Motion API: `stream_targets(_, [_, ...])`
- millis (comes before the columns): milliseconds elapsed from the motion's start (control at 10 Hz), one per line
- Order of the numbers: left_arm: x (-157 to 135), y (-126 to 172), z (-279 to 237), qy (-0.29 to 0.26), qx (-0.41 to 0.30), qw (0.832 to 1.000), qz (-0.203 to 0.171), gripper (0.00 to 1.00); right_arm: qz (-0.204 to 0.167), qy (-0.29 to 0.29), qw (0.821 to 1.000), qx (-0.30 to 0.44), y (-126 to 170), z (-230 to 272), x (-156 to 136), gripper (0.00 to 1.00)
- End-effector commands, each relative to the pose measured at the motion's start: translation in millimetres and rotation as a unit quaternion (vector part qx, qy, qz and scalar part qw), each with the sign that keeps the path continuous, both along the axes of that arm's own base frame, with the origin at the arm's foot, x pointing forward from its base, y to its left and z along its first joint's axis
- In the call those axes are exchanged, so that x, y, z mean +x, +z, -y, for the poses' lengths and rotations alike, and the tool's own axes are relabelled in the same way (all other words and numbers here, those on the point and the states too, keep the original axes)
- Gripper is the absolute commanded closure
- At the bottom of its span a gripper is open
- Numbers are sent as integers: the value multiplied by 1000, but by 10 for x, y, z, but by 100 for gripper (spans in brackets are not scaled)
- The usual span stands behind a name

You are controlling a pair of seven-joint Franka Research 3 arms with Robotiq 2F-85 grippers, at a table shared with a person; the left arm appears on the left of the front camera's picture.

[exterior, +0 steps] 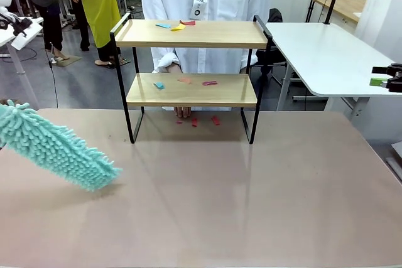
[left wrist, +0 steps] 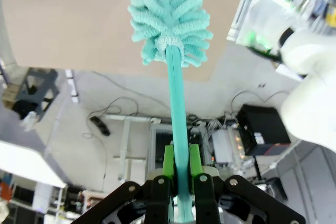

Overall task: Clean the shelf.
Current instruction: Clean the specific section of the Shelf indicated by the human with the Duster.

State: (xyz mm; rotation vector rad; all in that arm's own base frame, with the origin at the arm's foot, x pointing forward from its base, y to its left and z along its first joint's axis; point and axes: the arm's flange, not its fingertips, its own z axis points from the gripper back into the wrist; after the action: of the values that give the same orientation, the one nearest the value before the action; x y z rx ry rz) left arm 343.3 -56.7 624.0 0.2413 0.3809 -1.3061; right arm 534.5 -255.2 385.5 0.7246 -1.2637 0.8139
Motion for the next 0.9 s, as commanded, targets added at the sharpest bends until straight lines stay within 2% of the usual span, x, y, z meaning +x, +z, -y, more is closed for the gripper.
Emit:
stream_targets(0, [-151, -146, 42, 40, -67, 997, 4, 87, 1, -1, 1000, -2, 17, -15, 11, 0])
stream_targets(300, [-405, -330, 233, 87, -195, 977, 12, 87, 1, -1, 1000, -2, 17, -15, 11, 0])
stream_targets(400, [-543, -471, 306, 106, -239, 965, 7, 87, 1, -1, 1000, -2, 17, -15, 11, 0])
stream_targets(500, [-565, -618, 510, 113, -302, 946, -15, 87, 1, -1, 1000, -2, 17, -15, 11, 0])
stream_targets(600, [-700, -820, 773, 142, -325, 935, -22, 87, 1, -1, 1000, -2, 17, -15, 11, 0])
stream_targets(700, [-872, -966, 903, 194, -347, 917, 3, 87, 1, -1, 1000, -2, 17, -15, 11, 0])
stream_targets(800, [-897, -1033, 1028, 228, -372, 899, 26, 87, 1, -1, 1000, -2, 17, -15, 11, 0])
